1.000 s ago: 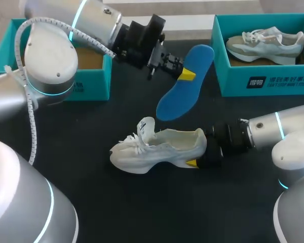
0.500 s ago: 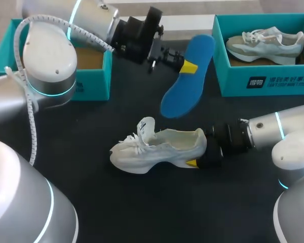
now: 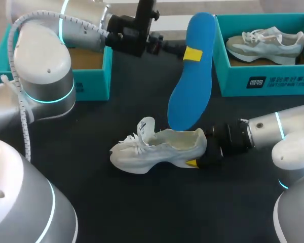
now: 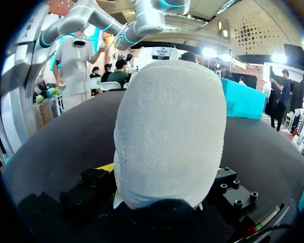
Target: Take the shoe out of the shoebox, open the shoe tongue, remove and reinsert the insole, then place the shoe into the shoebox
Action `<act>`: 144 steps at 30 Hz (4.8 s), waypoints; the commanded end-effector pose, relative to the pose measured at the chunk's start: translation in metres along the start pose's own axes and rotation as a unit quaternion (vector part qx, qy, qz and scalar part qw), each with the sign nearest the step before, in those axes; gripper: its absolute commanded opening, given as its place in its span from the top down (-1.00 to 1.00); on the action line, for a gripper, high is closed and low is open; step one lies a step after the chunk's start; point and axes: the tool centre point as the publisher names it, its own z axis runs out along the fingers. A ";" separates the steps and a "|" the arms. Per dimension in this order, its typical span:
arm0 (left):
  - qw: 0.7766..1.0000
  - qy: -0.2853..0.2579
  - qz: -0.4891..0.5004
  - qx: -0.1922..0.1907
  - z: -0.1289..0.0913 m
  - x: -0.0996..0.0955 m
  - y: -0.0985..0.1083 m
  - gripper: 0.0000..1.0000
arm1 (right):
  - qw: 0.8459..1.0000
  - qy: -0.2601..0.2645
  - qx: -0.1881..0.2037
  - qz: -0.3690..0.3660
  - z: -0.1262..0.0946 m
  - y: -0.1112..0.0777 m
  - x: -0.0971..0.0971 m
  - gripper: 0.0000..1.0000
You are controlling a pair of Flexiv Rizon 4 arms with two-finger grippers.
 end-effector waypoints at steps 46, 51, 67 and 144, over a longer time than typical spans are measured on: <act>0.976 0.107 -0.189 0.031 -0.001 0.128 0.007 1.00 | 1.000 0.000 0.002 0.001 0.009 -0.005 0.001 1.00; 0.973 0.113 -0.198 0.039 -0.005 0.135 0.010 1.00 | 1.000 0.000 0.002 0.001 0.009 -0.005 0.001 1.00; 0.971 0.109 -0.208 0.044 -0.004 0.137 0.012 1.00 | 1.000 0.000 0.002 0.001 0.009 -0.005 0.001 1.00; 0.971 0.109 -0.208 0.044 -0.004 0.137 0.012 1.00 | 0.968 -0.017 0.252 0.010 -0.056 0.035 -0.002 -1.00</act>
